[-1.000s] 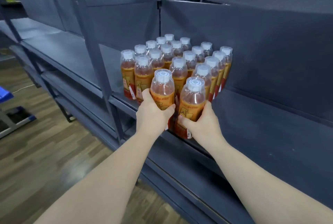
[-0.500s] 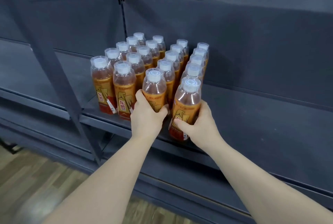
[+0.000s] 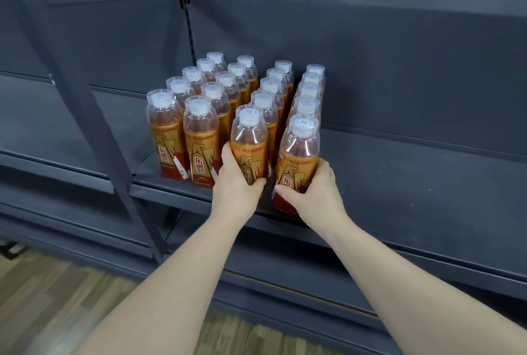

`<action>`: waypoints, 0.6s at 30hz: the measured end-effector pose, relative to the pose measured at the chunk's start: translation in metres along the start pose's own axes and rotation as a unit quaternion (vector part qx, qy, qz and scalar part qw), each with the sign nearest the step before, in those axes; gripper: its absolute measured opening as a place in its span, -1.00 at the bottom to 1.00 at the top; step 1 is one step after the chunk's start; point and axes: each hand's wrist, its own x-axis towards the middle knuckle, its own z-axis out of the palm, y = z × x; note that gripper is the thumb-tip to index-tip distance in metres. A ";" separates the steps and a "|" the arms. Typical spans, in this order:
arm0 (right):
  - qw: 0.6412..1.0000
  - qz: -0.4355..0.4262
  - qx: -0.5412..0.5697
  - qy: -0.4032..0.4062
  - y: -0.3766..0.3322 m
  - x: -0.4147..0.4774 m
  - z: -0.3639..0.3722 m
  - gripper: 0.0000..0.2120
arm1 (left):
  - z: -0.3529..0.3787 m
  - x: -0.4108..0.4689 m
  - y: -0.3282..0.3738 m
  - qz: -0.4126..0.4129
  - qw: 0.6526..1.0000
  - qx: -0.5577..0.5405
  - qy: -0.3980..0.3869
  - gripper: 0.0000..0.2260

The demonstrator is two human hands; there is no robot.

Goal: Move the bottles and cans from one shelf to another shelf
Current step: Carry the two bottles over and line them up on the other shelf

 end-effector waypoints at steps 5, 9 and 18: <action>0.999 0.003 0.032 -0.013 -0.002 -0.001 -0.005 -0.22 | -0.001 -0.001 -0.001 -0.001 1.000 0.008 -0.003 -0.19; 0.998 0.010 0.053 -0.013 -0.004 -0.004 -0.002 -0.23 | 0.002 -0.003 -0.001 -0.010 1.000 0.019 0.008 -0.23; 0.996 0.036 0.060 0.052 -0.009 0.001 0.016 -0.25 | 0.001 -0.001 -0.002 -0.003 0.999 0.042 0.010 -0.24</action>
